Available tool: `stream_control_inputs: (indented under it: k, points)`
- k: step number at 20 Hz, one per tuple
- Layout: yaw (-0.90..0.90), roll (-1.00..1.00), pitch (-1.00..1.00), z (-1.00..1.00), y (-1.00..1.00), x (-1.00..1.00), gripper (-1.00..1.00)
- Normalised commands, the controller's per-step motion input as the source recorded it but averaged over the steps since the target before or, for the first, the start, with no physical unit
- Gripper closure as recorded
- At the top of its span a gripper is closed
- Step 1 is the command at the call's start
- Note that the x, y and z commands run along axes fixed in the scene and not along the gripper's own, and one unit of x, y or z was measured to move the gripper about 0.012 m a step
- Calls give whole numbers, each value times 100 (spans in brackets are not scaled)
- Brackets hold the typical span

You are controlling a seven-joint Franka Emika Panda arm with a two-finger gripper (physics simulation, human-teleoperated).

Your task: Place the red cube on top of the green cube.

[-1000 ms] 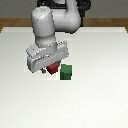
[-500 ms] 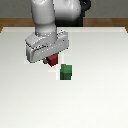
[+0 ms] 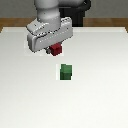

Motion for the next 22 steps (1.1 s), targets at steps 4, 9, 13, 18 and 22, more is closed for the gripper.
stream_control_inputs:
  k: [4, 9, 13, 18, 22]
  points:
    - [0, 0, 0, 0, 75, 0, 100]
    - [0, 0, 0, 0, 0, 60, 100]
    - [0, 0, 0, 0, 0, 25, 100]
    - [0, 0, 0, -40, 0, 0, 100]
    - [0, 0, 0, -50, 0, 0, 100]
